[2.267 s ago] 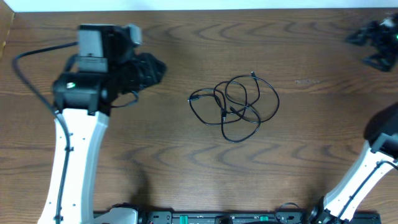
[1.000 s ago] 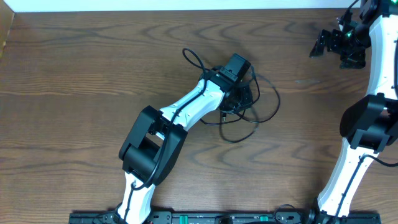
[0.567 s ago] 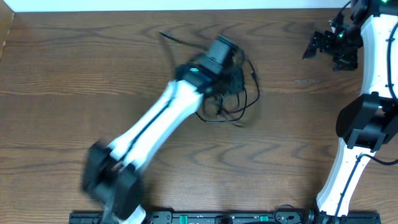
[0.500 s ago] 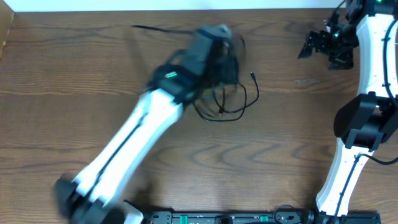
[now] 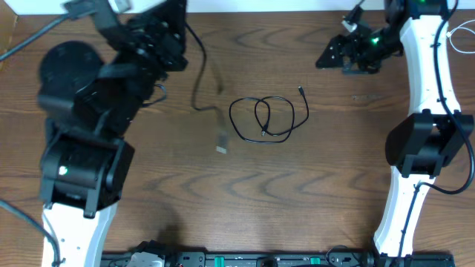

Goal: Untangle cables

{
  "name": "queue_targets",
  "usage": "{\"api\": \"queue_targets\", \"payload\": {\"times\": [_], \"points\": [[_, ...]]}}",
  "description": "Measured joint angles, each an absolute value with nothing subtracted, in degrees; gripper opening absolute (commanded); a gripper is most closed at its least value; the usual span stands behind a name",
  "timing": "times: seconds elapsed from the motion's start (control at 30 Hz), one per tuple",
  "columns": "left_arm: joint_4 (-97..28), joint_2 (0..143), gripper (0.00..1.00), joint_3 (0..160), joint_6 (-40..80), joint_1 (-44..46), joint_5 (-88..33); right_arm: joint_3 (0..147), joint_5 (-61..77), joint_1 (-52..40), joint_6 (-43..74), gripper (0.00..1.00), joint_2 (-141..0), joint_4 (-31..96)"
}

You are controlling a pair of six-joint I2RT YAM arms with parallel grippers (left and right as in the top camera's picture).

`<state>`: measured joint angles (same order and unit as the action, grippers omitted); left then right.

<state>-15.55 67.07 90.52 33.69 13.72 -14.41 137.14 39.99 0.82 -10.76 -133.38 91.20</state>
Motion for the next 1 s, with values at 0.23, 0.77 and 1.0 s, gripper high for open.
{"api": "queue_targets", "payload": {"times": [0.23, 0.77, 1.0], "points": [[-23.31, 66.61, 0.07, 90.67, 35.83, 12.84, -15.11, 137.05, 51.00, -7.35, -24.34, 0.86, -132.51, 88.86], [-31.92, 71.24, 0.07, 90.63, 58.33, 12.84, -17.96, 136.75, 65.65, -16.51, -31.27, 0.88, -110.41, 78.85], [-33.65, 71.24, 0.07, 90.63, 74.11, 12.84, -18.13, 136.73, 66.08, -23.90, -26.68, 0.71, -110.41, 66.28]]}}
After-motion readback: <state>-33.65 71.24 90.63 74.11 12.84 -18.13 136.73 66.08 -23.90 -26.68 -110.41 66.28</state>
